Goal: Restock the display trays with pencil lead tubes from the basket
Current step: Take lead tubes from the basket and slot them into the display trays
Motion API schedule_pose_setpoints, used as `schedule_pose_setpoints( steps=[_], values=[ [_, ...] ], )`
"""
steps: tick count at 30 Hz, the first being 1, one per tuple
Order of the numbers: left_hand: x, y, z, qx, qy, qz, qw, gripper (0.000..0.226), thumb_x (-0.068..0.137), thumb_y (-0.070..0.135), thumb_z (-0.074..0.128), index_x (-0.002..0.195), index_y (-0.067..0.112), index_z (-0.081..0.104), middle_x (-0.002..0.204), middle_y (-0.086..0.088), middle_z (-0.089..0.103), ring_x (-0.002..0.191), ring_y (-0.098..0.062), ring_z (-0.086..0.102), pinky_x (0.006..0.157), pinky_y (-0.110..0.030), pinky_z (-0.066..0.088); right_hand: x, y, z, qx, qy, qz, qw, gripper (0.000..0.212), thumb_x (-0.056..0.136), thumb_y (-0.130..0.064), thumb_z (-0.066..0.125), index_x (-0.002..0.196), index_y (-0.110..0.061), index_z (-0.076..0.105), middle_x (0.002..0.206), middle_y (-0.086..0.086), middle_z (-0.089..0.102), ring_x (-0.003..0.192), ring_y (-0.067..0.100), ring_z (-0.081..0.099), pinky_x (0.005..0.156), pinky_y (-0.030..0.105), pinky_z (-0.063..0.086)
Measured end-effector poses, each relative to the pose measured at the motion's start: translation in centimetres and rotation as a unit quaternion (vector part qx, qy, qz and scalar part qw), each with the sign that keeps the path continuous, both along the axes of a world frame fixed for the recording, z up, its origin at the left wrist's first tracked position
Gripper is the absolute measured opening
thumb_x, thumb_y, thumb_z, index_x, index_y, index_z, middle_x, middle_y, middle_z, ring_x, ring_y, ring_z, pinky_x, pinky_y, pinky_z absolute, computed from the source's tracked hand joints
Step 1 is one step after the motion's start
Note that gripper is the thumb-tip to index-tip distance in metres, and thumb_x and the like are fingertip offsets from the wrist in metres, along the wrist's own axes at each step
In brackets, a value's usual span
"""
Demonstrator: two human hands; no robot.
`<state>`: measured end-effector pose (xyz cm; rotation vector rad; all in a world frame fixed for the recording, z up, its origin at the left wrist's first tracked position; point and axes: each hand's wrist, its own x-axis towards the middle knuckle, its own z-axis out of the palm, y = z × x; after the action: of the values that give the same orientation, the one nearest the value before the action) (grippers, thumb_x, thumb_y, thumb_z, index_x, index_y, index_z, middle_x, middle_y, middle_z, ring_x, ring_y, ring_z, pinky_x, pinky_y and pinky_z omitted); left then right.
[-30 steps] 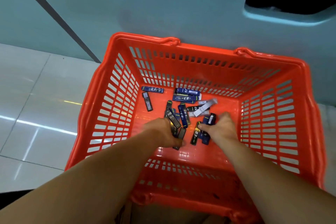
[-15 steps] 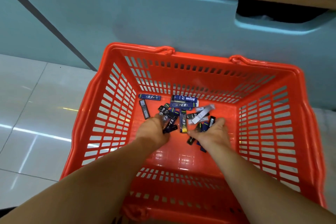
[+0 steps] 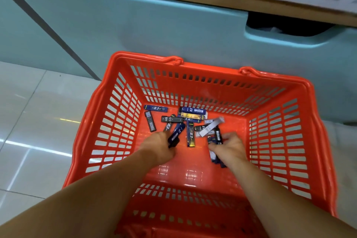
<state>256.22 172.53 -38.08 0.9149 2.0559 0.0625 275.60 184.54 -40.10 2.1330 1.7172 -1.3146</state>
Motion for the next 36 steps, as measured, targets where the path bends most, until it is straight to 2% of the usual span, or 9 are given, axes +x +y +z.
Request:
schedule_pose_setpoints(
  steps=[2,6,12,17,21,27,29,33,36],
  values=[
    [-0.6,-0.1,0.6,-0.012,0.008,0.001,1.000,0.033,0.091,0.027,0.072,0.120,0.023,0.059,0.093,0.007,0.060,0.081,-0.008,0.059,0.060,-0.019,0.044,0.4,0.5,0.4,-0.014,0.013,-0.018,1.000,0.046,0.077,-0.022,0.085,0.115,-0.019,0.059,0.090,0.001,0.070,0.075,0.018,0.070,0.066,0.032,0.059],
    [-1.6,-0.6,1.3,-0.063,0.004,0.002,0.998,0.047,0.091,0.017,0.069,0.133,0.018,0.049,0.112,-0.001,0.058,0.107,-0.022,0.060,0.090,-0.032,0.054,0.8,0.6,0.4,-0.012,0.024,-0.033,0.999,0.040,0.082,-0.030,0.083,0.113,-0.019,0.060,0.095,0.001,0.069,0.075,0.016,0.067,0.057,0.026,0.050],
    [-2.6,-0.3,1.0,0.009,-0.015,0.157,0.987,0.040,0.099,0.028,0.057,0.136,0.017,0.049,0.126,-0.011,0.064,0.108,-0.026,0.061,0.099,-0.039,0.050,-0.5,-0.5,0.4,0.027,-0.063,0.056,0.996,0.081,0.055,-0.057,0.095,0.113,-0.022,0.049,0.109,0.001,0.058,0.099,0.026,0.064,0.083,0.042,0.058],
    [-3.1,1.4,-0.5,-0.007,0.047,0.261,0.964,0.057,0.099,0.041,0.063,0.137,0.007,0.038,0.125,-0.014,0.064,0.119,-0.035,0.063,0.101,-0.042,0.049,-0.3,-0.1,-0.3,0.040,-0.052,0.051,0.997,0.050,0.065,-0.046,0.093,0.081,-0.029,0.050,0.103,0.000,0.064,0.085,0.019,0.064,0.072,0.030,0.053],
    [-2.7,1.8,-1.7,-0.013,0.097,0.244,0.965,0.047,0.103,0.037,0.056,0.133,0.003,0.042,0.123,-0.018,0.064,0.116,-0.037,0.064,0.095,-0.042,0.050,-0.1,0.9,-0.2,0.035,-0.030,0.037,0.998,0.037,0.069,-0.038,0.090,0.084,-0.024,0.060,0.080,-0.006,0.067,0.070,0.011,0.063,0.054,0.023,0.040],
    [-2.3,1.3,-1.3,-0.072,0.054,0.131,0.987,0.043,0.103,0.044,0.051,0.121,0.007,0.063,0.115,-0.014,0.069,0.105,-0.030,0.068,0.088,-0.035,0.056,0.3,1.0,0.2,0.070,-0.024,0.036,0.997,0.028,0.077,-0.031,0.083,0.093,-0.025,0.061,0.082,-0.007,0.067,0.076,0.018,0.063,0.062,0.026,0.042],
    [-2.5,0.6,-1.3,-0.054,0.015,0.165,0.985,0.038,0.102,0.042,0.055,0.122,0.011,0.061,0.110,-0.012,0.069,0.098,-0.029,0.070,0.085,-0.038,0.060,0.3,0.9,0.4,0.072,-0.023,0.051,0.996,0.028,0.079,-0.029,0.082,0.095,-0.028,0.060,0.087,-0.004,0.067,0.076,0.019,0.062,0.061,0.025,0.041],
    [-2.4,-0.1,0.1,-0.027,-0.069,0.239,0.968,0.020,0.104,0.025,0.054,0.098,0.008,0.062,0.078,-0.012,0.073,0.053,-0.019,0.068,0.044,-0.027,0.051,0.3,0.9,0.9,0.050,0.007,0.045,0.998,0.012,0.087,-0.022,0.074,0.095,-0.023,0.065,0.083,-0.002,0.069,0.078,0.021,0.067,0.063,0.026,0.045],
    [-2.1,0.1,1.6,0.005,-0.109,0.265,0.958,0.015,0.104,0.012,0.048,0.095,0.006,0.059,0.073,-0.014,0.075,0.057,-0.025,0.074,0.046,-0.030,0.053,0.2,0.9,1.8,0.024,0.036,0.062,0.997,0.005,0.097,-0.020,0.065,0.100,-0.021,0.062,0.080,-0.003,0.064,0.067,0.010,0.059,0.052,0.022,0.040]
  ],
)
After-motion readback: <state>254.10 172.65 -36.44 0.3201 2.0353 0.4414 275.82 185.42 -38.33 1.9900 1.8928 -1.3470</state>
